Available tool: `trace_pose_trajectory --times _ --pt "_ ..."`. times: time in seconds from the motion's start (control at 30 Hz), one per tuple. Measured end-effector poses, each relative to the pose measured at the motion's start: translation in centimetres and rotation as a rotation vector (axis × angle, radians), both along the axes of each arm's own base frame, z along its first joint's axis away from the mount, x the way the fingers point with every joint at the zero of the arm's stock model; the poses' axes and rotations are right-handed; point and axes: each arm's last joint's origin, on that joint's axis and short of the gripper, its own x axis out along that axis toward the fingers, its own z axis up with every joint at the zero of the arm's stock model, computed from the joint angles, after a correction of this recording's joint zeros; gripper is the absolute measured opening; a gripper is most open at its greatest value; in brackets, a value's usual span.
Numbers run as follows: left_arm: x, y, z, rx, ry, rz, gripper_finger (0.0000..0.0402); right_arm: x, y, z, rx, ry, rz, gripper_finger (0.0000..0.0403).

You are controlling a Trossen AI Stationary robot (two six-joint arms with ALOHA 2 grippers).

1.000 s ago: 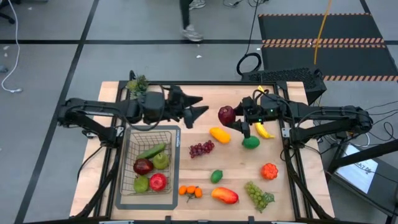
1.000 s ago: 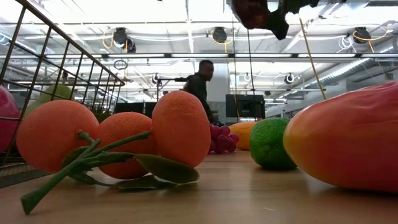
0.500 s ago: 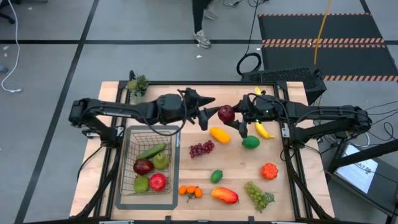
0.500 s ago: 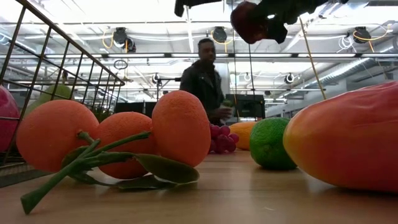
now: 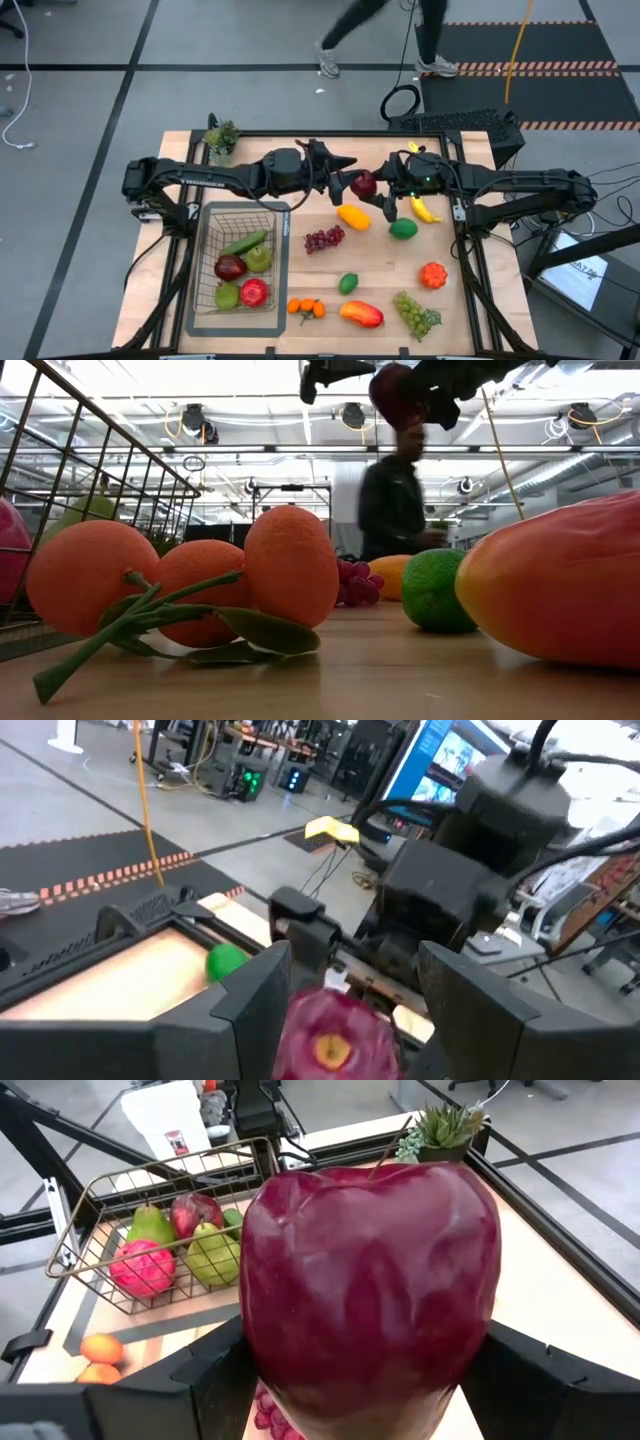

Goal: Build produce basket
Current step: Put the dark red apple into the wire basket

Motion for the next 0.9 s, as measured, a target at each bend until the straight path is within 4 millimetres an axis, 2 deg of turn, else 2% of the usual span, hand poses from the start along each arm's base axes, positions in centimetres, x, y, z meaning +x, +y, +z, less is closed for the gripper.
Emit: trace_pose_trajectory --times 0.17,0.47,0.67,0.9 --pt "0.3 0.2 -0.3 -0.063 -0.022 0.003 0.0221 0.2 0.0 -0.2 -0.016 0.012 0.008 0.0284" --pt "0.2 0.0 -0.6 -0.035 0.025 -0.001 0.0221 0.3 0.0 -0.3 -0.026 0.014 0.013 0.0284" --pt "0.7 0.0 -1.6 -0.042 0.063 0.001 0.0219 0.3 0.0 -0.3 -0.035 0.012 0.017 0.0284" --pt "1.4 0.0 -2.5 -0.07 0.073 0.001 0.0184 0.3 0.0 -0.2 -0.044 0.012 0.018 0.0284"
